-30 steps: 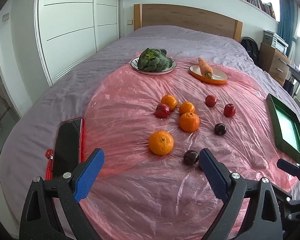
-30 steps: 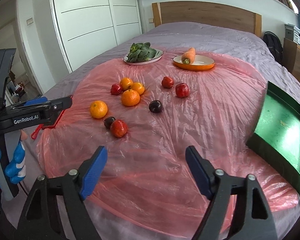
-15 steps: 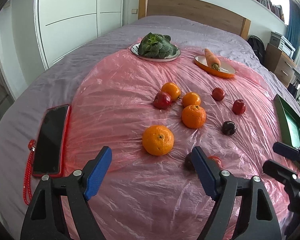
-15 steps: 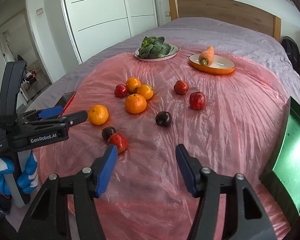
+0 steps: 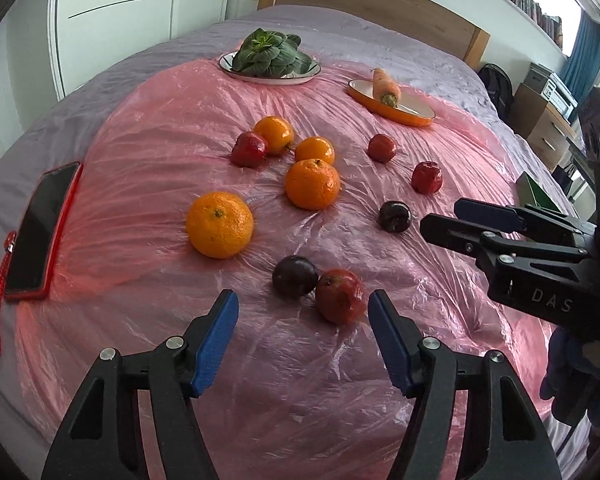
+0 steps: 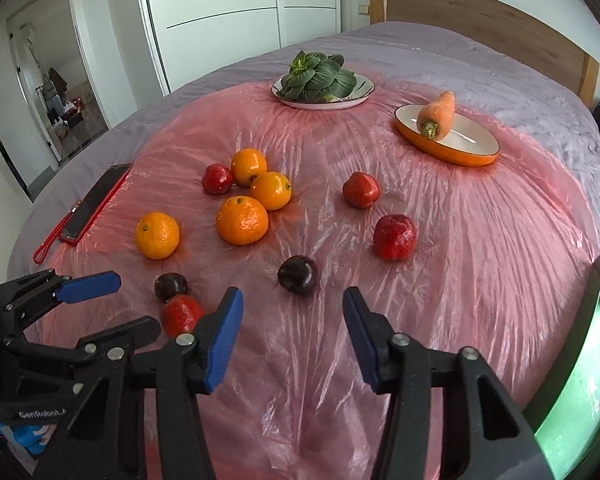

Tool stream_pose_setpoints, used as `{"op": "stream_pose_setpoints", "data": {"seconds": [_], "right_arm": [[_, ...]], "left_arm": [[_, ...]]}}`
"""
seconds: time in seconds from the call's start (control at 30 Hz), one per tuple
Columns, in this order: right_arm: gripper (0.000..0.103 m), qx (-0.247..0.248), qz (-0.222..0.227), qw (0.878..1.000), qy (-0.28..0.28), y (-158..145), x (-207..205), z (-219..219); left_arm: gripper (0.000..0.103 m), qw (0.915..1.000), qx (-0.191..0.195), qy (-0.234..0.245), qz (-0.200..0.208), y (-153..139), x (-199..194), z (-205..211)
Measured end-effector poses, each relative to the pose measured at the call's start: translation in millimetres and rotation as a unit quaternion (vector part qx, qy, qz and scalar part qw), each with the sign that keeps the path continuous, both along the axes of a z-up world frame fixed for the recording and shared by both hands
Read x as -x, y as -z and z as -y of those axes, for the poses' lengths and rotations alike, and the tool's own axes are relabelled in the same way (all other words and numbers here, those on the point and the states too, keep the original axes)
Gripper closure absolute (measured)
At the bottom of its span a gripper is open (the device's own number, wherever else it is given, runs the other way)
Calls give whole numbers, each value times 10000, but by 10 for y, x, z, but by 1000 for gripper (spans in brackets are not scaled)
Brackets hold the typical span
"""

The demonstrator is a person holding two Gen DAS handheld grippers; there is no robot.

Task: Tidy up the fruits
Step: 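Move the right tool toward the dark plum while the left tool approaches a red apple, then close the right tool on the dark plum while the left tool grasps the red apple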

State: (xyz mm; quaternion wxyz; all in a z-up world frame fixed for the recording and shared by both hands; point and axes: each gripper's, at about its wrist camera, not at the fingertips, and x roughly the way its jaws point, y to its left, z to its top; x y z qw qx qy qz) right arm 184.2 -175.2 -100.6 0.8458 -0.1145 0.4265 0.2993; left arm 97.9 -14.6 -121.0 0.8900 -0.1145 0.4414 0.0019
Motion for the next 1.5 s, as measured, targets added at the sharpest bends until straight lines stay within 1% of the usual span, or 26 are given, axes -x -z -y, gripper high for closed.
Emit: {"op": "stream_pose_setpoints", "data": {"seconds": [0.17, 0.27, 0.3, 0.33, 0.57, 0.7, 0.77, 0.8, 0.83, 0.87, 0.93, 1.03, 1.1, 1.5], "right_arm": [[8, -4, -118, 9997, -207, 59, -220, -30], [14, 23, -243, 9990, -376, 127, -316, -62], [19, 46, -270, 9987, -441, 151, -337, -83], [21, 69, -283, 9984, -488, 168, -350, -97], [21, 304, -277, 9962, -773, 304, -388, -251], [22, 478, -308, 9952, -802, 399, -416, -282], [26, 492, -309, 9951, -804, 441, -414, -275], [31, 483, -305, 9952, -798, 452, -414, -265], [36, 460, -302, 9954, -785, 460, -417, -250], [39, 433, -301, 9956, -774, 469, -422, -236], [46, 337, -310, 9962, -736, 474, -431, -194], [52, 257, -308, 9966, -720, 477, -430, -182], [53, 250, -268, 9968, -716, 478, -419, -184], [55, 273, -139, 9977, -597, 450, -372, -209]], "left_arm": [[51, 9990, 211, -267, -282, 126, -78, 108], [54, 9982, 213, -420, -369, 191, -108, 136], [54, 9979, 230, -460, -385, 201, -115, 134], [54, 9976, 259, -495, -399, 204, -124, 130], [57, 9963, 263, -680, -455, 235, -164, 136], [60, 9959, 284, -719, -465, 248, -174, 134], [67, 9960, 317, -699, -455, 259, -166, 132], [69, 9960, 343, -693, -452, 266, -178, 133], [73, 9960, 372, -679, -442, 272, -179, 128], [76, 9962, 397, -655, -426, 276, -180, 126], [76, 9964, 436, -614, -387, 280, -178, 118], [77, 9967, 518, -536, -311, 277, -166, 102], [77, 9972, 511, -484, -271, 274, -163, 111], [77, 9988, 370, -308, -109, 242, -119, 162]]}}
